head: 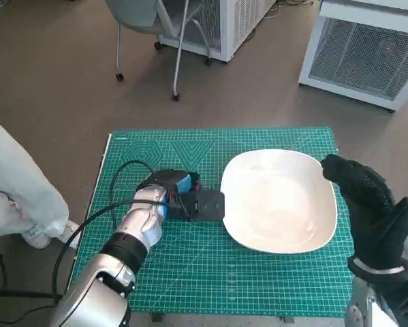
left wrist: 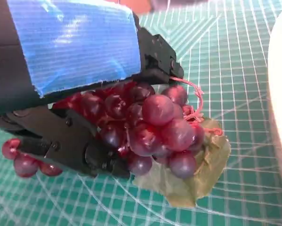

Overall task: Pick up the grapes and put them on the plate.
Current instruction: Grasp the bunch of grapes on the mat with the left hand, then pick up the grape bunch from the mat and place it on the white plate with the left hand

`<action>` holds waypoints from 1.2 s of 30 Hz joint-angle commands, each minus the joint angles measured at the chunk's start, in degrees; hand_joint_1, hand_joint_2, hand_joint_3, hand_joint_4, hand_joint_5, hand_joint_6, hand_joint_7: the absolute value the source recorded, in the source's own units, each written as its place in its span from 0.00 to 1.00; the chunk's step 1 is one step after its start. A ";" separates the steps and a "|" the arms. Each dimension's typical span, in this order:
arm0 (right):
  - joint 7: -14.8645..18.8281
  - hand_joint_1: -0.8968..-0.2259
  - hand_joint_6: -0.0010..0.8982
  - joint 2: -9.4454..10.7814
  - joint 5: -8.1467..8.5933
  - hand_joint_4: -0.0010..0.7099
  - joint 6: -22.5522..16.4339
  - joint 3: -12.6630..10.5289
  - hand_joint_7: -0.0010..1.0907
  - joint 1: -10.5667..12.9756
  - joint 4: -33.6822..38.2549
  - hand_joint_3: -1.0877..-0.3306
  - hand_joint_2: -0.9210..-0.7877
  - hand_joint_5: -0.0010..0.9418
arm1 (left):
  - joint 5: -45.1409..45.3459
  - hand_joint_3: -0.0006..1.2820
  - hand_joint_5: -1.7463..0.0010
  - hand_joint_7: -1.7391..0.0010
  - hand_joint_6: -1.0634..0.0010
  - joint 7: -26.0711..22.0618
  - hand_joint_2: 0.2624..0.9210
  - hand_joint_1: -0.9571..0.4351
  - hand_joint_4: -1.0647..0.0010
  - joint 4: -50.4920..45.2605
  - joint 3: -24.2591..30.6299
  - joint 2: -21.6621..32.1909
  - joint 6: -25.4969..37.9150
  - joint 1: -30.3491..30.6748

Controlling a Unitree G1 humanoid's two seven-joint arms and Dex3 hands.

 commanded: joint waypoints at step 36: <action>-0.13 0.61 0.19 -0.44 -0.06 0.68 1.71 -0.15 0.57 0.60 -0.02 0.73 0.00 0.00 | 0.60 0.24 0.15 0.17 0.64 2.99 1.00 0.69 0.65 2.00 -1.78 0.55 -1.89 0.74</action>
